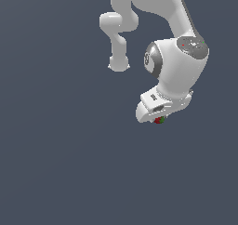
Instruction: Pick up the object and move it to a goal position.
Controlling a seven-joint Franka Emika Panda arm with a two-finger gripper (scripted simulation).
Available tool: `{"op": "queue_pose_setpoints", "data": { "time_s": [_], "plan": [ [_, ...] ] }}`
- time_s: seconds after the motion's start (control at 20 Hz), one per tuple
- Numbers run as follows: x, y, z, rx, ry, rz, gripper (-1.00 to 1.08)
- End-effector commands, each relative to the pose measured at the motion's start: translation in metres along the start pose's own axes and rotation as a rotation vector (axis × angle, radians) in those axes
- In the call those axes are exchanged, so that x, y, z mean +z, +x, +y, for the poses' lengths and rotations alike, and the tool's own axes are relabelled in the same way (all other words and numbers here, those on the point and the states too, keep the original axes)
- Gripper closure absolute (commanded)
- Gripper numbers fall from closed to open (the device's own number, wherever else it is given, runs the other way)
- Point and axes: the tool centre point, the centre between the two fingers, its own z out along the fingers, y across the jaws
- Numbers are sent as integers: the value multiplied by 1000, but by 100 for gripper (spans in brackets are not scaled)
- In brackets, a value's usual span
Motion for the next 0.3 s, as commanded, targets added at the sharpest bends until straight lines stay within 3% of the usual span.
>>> {"op": "queue_pose_setpoints", "data": {
  "time_s": [0.0,0.25],
  "plan": [
    [-8,3,-9,3,0,-1,108],
    [-12,6,-14,3,0,-1,108]
  ]
}}
